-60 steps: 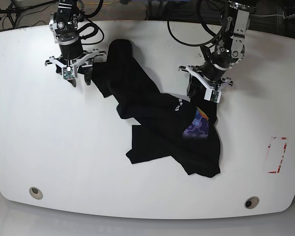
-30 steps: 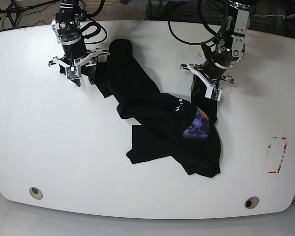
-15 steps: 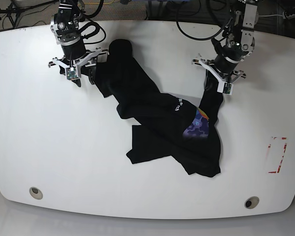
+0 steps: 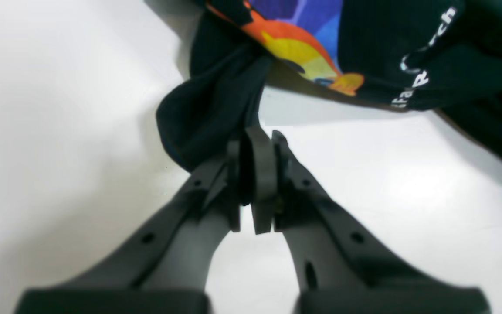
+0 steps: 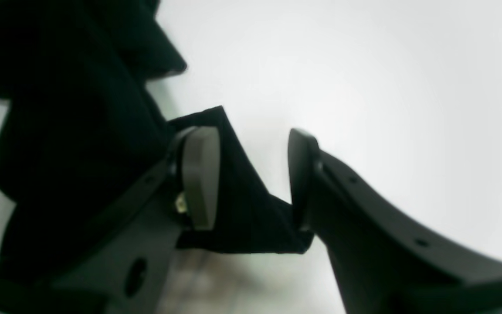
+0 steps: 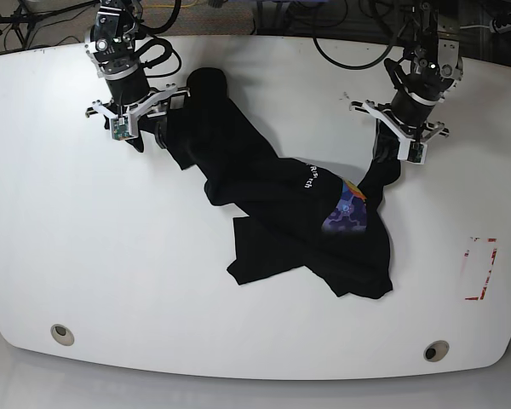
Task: Fold the T-shirt properly
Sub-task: 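Drag the shirt with both grippers, spreading it across the table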
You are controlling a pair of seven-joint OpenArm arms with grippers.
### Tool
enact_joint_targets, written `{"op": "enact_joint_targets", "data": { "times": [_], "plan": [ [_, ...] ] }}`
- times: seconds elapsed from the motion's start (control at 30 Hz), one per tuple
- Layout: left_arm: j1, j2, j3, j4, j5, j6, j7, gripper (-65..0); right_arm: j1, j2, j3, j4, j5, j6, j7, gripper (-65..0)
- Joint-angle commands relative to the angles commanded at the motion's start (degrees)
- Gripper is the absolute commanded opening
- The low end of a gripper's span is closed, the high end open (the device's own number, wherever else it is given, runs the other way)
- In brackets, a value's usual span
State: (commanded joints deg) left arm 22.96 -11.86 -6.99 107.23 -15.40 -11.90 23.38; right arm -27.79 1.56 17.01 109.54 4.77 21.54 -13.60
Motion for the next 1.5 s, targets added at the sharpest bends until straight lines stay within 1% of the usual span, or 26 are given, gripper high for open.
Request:
{"op": "enact_joint_targets", "data": {
  "times": [0.17,0.3,0.37,0.57,0.7,0.77,0.9,1.1,1.17,1.23,1.5],
  "plan": [
    [0.5,0.0,-2.3,0.1,0.0,0.2,-0.6,-64.0,0.3,0.2,-0.1,-0.1,0.9,0.14,0.0,-40.1],
    [0.8,-0.1,-4.3,-0.4,0.1,0.5,-1.2,-64.1,0.8,0.3,-0.1,-0.2,2.1,0.74,-0.1,-40.1],
    [-0.3,0.0,-7.0,-1.8,-0.1,0.0,-0.9,-64.2,2.0,0.1,-0.7,-0.2,3.2,1.25,-0.5,-40.2],
    [-2.0,0.0,-7.6,-4.0,-0.3,-1.9,0.8,-64.0,4.3,-0.7,-1.4,-0.9,3.0,0.63,-1.6,-40.3],
    [-3.7,0.0,-7.5,-5.7,-0.2,-3.4,2.9,-63.9,6.3,-1.6,-1.9,-2.0,2.7,-0.01,-2.8,-40.5],
    [-6.5,-0.3,-6.2,-7.9,0.5,-3.7,5.7,-64.4,9.6,-0.9,-3.2,-2.2,1.6,-0.53,-7.2,-40.5],
    [-8.0,-0.9,-6.0,-8.8,0.5,-3.3,6.9,-64.4,10.9,0.3,-4.4,-2.2,1.6,-0.65,-9.3,-40.4],
    [-9.7,-1.9,-6.0,-9.7,0.6,-2.4,8.3,-64.6,12.1,3.0,-6.5,-1.7,1.5,-0.98,-11.8,-40.5],
    [-9.9,-2.1,-6.2,-9.7,0.7,-2.2,8.3,-64.5,12.5,3.9,-7.1,-1.7,1.6,-1.05,-12.4,-40.5],
    [-10.4,-3.5,-7.6,-9.3,0.5,-1.7,7.7,-64.8,14.0,5.7,-9.1,-1.7,1.6,-1.07,-14.7,-39.6],
    [-8.8,-6.9,-10.9,-7.3,1.0,-1.6,4.7,-64.8,14.8,7.5,-10.8,-1.2,1.0,-1.05,-16.6,-38.2]
  ]
}}
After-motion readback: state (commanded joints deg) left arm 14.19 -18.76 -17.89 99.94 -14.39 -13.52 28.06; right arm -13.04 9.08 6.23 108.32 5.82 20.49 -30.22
